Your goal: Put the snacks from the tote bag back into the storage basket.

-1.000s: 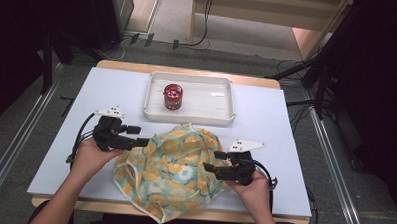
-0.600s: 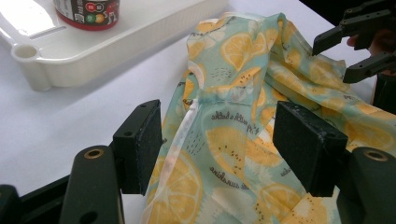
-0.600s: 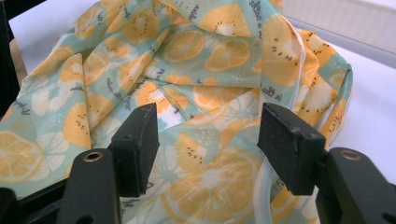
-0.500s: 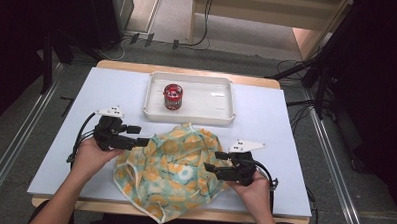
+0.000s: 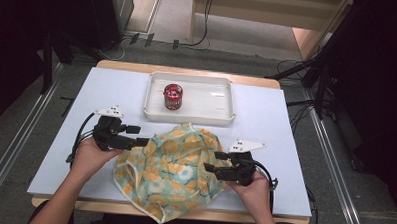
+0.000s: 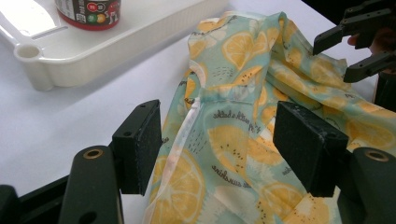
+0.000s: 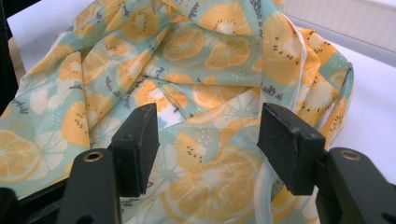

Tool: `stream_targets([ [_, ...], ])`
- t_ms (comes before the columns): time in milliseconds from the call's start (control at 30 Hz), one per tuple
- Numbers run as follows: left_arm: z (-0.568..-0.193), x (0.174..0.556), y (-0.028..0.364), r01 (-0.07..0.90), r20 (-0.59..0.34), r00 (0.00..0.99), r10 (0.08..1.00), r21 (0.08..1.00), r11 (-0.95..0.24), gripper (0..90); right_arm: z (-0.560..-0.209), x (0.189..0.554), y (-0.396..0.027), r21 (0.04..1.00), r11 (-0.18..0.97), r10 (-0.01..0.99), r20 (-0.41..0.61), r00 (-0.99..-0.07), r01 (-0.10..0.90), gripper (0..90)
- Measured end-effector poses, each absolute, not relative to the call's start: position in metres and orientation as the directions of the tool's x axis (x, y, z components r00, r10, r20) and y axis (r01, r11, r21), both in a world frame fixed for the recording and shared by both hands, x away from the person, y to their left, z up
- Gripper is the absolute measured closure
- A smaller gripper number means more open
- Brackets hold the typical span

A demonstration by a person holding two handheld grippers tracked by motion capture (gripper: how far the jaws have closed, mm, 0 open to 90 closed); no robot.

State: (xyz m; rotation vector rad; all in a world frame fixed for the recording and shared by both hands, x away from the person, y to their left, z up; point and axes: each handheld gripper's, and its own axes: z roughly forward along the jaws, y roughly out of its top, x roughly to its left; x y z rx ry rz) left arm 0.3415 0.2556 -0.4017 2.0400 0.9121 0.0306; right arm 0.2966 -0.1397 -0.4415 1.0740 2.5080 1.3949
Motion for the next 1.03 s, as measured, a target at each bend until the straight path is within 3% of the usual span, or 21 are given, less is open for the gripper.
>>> stream_targets([
  [1033,-0.4034,0.3416,0.2550,0.595,-0.304,0.732,0.609,0.721,-0.355,32.4,-0.4422,0.2972,-0.1390,0.767,0.345,0.607,0.257,-0.752,0.541,38.9],
])
